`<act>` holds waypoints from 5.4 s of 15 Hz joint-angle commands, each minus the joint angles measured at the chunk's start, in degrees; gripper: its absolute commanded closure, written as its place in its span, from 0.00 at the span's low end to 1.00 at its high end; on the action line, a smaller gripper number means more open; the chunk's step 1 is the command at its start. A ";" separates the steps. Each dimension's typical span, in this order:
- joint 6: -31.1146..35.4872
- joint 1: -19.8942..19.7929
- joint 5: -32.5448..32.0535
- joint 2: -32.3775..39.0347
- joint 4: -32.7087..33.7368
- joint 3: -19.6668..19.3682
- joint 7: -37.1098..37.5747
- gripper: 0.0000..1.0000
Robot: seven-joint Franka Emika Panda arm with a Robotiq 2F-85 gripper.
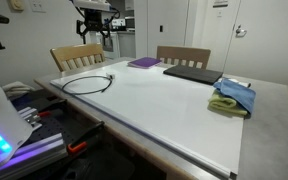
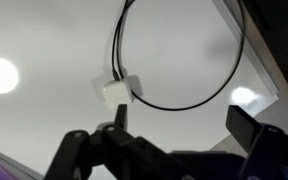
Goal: Place the charger straight across the board
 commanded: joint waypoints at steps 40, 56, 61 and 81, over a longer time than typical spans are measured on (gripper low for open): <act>28.42 -9.29 -9.34 25.70 1.95 4.08 -5.53 0.00; 31.64 -8.40 -14.07 25.02 1.84 1.05 0.95 0.71; 34.70 -8.50 -17.87 22.48 0.95 -5.60 11.64 0.71; 31.96 -6.15 -24.78 20.86 5.69 -23.22 38.35 0.71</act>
